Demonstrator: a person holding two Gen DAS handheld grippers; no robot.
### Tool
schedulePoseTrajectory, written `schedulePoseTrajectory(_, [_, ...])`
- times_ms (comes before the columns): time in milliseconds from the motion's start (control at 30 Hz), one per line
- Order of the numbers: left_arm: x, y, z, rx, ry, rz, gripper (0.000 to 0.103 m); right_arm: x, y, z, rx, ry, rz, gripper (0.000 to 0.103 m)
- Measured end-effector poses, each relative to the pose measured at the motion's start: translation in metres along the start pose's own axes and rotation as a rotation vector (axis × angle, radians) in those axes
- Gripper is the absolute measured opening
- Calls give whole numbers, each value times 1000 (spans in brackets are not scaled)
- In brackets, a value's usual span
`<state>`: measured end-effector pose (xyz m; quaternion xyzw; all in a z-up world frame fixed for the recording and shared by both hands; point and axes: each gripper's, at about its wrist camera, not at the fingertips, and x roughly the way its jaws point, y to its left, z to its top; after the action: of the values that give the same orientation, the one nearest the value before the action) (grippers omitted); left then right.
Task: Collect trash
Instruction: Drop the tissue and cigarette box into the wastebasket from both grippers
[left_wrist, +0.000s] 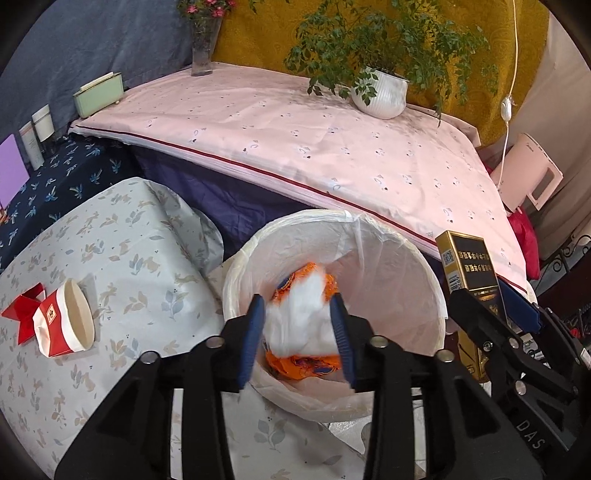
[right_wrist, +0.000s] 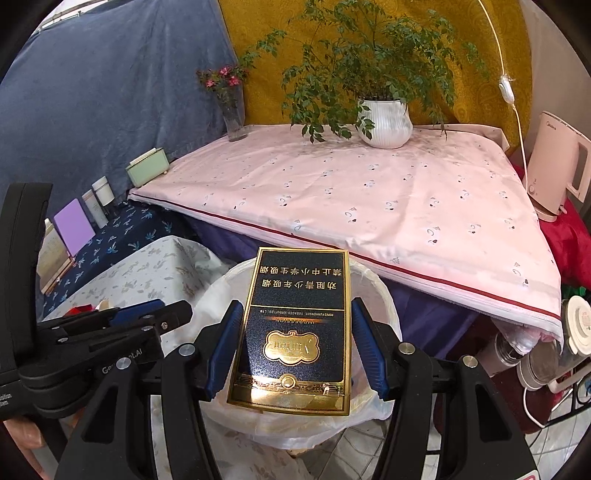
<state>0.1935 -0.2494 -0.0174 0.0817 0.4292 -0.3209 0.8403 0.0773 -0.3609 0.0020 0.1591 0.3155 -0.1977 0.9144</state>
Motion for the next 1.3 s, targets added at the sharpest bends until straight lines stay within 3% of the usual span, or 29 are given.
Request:
schedulePoseTrajectory(300, [-4,23,0,-38,-15,30,53,12,13,5,-11,-7,6,61])
schedulePoseTrajectory(1300, [-54,127,-21,-193,-66,130,54,2,115,0,-140,-9,106,66])
